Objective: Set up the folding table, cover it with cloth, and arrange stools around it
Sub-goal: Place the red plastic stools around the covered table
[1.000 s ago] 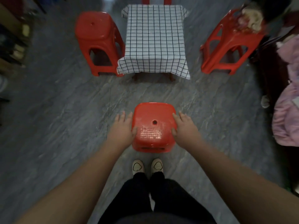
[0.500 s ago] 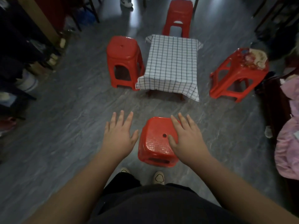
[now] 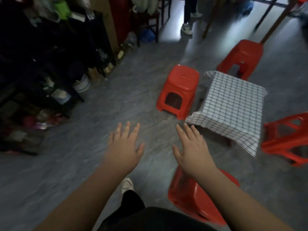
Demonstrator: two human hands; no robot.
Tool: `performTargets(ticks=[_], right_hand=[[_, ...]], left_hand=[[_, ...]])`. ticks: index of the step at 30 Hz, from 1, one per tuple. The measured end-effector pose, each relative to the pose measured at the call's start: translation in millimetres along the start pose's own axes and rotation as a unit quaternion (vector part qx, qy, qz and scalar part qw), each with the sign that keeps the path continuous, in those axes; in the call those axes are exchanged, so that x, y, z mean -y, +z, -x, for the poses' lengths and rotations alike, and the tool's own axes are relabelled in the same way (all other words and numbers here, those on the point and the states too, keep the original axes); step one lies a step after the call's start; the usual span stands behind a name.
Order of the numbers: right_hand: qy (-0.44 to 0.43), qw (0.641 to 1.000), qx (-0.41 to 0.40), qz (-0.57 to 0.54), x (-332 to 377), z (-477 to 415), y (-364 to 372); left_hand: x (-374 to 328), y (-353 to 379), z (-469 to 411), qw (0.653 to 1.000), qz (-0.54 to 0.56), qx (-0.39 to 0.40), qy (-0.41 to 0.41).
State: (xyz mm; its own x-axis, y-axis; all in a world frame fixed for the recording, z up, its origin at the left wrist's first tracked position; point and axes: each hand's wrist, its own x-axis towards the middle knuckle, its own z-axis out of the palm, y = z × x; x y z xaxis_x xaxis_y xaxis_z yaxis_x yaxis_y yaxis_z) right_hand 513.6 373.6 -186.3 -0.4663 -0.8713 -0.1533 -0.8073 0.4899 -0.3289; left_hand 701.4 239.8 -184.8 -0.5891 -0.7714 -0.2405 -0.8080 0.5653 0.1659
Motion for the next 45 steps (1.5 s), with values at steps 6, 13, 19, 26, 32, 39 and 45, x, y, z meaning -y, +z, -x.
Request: performTargets(ticks=[6, 13, 19, 26, 32, 39, 45], right_hand=[[-0.023, 1.000, -0.012, -0.012, 98, -108, 4], [-0.002, 1.000, -0.021, -0.015, 123, -205, -10], [0.021, 0.999, -0.026, -0.030, 89, -313, -14], [0.060, 0.996, -0.038, -0.050, 17, -480, -48], [0.128, 0.990, -0.042, -0.052, -42, -585, -92], [0.255, 0.963, -0.056, -0.068, -102, -672, -117], [0.429, 0.891, -0.092, -0.112, -125, -736, -118]], left_hand=[[102, -55, -76, 1.000, 0.008, 0.000, -0.007], [134, -93, -183, 0.999, 0.031, 0.009, -0.008], [119, -112, -315, 1.000, 0.011, 0.015, 0.024], [55, -148, -505, 0.997, -0.028, 0.030, 0.064], [-10, -178, -643, 0.993, -0.030, 0.040, 0.110], [-88, -185, -798, 0.967, -0.046, 0.057, 0.244], [-158, -178, -927, 0.895, -0.109, 0.113, 0.417]])
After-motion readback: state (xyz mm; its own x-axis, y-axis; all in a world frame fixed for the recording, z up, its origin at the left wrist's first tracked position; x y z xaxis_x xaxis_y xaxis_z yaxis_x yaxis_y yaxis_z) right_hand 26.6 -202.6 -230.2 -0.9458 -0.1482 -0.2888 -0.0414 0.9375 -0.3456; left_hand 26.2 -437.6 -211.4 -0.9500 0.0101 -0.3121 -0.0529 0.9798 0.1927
